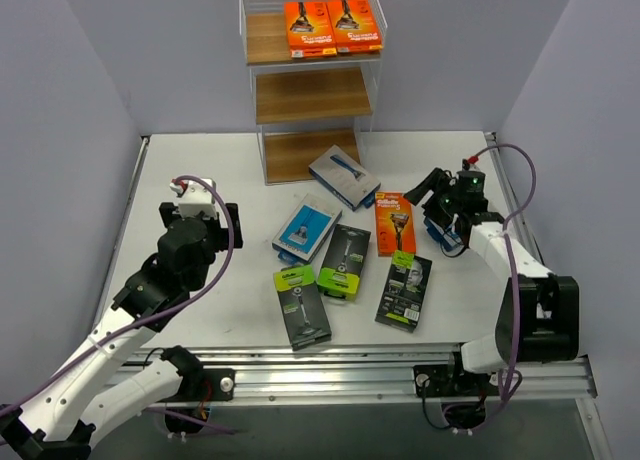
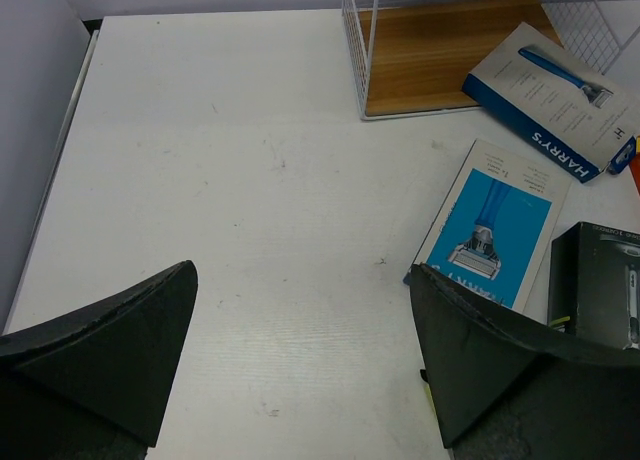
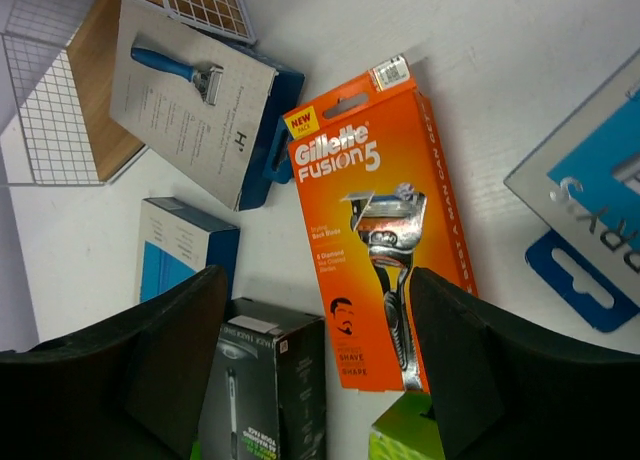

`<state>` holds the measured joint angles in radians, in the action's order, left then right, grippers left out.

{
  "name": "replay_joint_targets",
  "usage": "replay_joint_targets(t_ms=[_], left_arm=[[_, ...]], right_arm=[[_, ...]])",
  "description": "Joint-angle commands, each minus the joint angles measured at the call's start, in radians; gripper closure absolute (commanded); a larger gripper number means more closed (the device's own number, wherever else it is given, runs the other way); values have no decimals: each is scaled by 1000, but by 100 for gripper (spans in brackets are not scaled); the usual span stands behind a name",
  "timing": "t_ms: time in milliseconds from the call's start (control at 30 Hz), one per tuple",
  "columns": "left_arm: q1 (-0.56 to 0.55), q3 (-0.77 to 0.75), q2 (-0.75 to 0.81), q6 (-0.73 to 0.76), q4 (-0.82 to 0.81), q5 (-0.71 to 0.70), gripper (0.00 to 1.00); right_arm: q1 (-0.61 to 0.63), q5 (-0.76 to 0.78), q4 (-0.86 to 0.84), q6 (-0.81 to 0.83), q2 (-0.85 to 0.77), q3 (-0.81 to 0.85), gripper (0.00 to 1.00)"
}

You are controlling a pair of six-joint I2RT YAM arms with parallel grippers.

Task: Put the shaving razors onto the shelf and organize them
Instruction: Grab a shaving razor with the right arm

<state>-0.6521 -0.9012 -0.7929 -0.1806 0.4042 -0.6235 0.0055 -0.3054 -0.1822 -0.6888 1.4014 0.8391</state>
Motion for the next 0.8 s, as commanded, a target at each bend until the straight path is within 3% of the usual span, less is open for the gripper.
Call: replay_joint_targets(t_ms=[0, 267, 533, 633, 767], left_arm=[[8, -53, 3, 6, -2, 4, 4], [20, -57, 7, 1, -4, 51, 3], [29, -65, 20, -7, -1, 93, 3], [32, -59, 30, -7, -7, 94, 1], [34, -51, 29, -7, -21, 113, 6]], right_arm=[[1, -31, 9, 136, 69, 119, 31], [-1, -90, -11, 380, 252, 293, 34], [-42, -396, 141, 636, 505, 575, 39], [-44, -448, 242, 737, 613, 682, 39], [-44, -491, 299, 782, 727, 784, 40]])
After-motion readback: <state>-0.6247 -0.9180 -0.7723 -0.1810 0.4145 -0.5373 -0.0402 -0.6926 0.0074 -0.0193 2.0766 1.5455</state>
